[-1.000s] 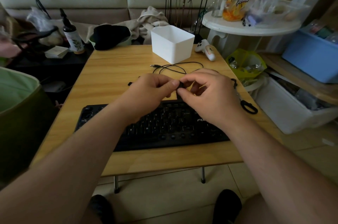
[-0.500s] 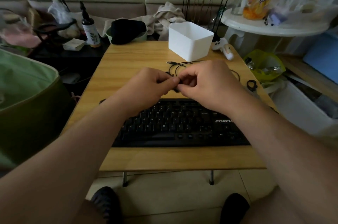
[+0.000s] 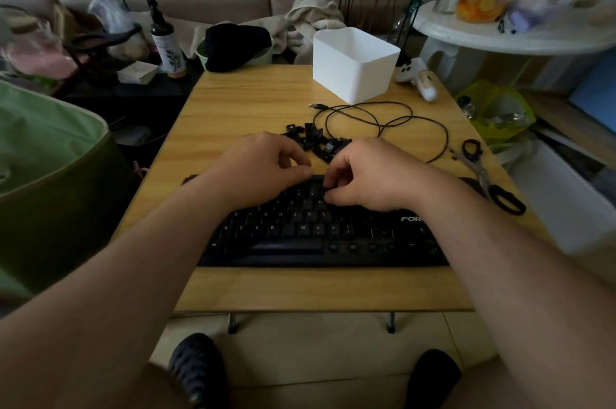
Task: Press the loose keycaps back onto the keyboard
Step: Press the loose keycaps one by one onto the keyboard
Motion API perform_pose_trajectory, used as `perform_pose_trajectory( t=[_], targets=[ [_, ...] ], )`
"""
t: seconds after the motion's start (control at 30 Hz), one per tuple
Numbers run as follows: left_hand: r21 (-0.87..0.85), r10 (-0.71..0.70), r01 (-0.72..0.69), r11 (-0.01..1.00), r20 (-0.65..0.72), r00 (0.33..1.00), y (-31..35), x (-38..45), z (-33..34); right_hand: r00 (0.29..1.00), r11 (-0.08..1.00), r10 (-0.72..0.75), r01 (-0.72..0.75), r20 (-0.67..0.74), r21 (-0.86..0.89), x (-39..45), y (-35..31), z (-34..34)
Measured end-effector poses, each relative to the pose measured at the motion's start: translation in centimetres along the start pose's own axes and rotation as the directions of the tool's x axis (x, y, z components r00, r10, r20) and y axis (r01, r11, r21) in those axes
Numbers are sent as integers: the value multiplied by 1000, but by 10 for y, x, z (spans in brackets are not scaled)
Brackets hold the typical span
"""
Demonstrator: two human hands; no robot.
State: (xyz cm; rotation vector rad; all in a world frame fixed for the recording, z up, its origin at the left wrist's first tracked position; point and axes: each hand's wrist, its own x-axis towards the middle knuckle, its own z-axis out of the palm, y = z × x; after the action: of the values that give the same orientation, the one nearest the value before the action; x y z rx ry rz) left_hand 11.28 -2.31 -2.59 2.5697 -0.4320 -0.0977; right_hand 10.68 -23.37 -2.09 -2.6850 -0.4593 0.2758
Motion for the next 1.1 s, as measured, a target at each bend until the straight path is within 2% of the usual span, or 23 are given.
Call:
perform_pose_trajectory(
  t=[0.2,0.43,0.73,0.93,1.1],
  targets=[
    [-10,33,-33,999,44,998,7,1,7,999,998,45,-46,24,40,8,0,-3],
    [24,53,-55,998,86,995,11,3,13,999,999,19,-18,31,-45,7,-7,-8],
    [-3,16,-16,1000,60,998,11,5,16,996,996,86,-86,-13,-6,6,-12,-2],
    [-38,-30,33,999,57,998,11,6,17,980,979,196,-193,-36,62,10,-19,2],
    [-29,-77,78,997,36,996,13,6,23,974,974,224,-223,-33,39,13,-24,4]
  ],
)
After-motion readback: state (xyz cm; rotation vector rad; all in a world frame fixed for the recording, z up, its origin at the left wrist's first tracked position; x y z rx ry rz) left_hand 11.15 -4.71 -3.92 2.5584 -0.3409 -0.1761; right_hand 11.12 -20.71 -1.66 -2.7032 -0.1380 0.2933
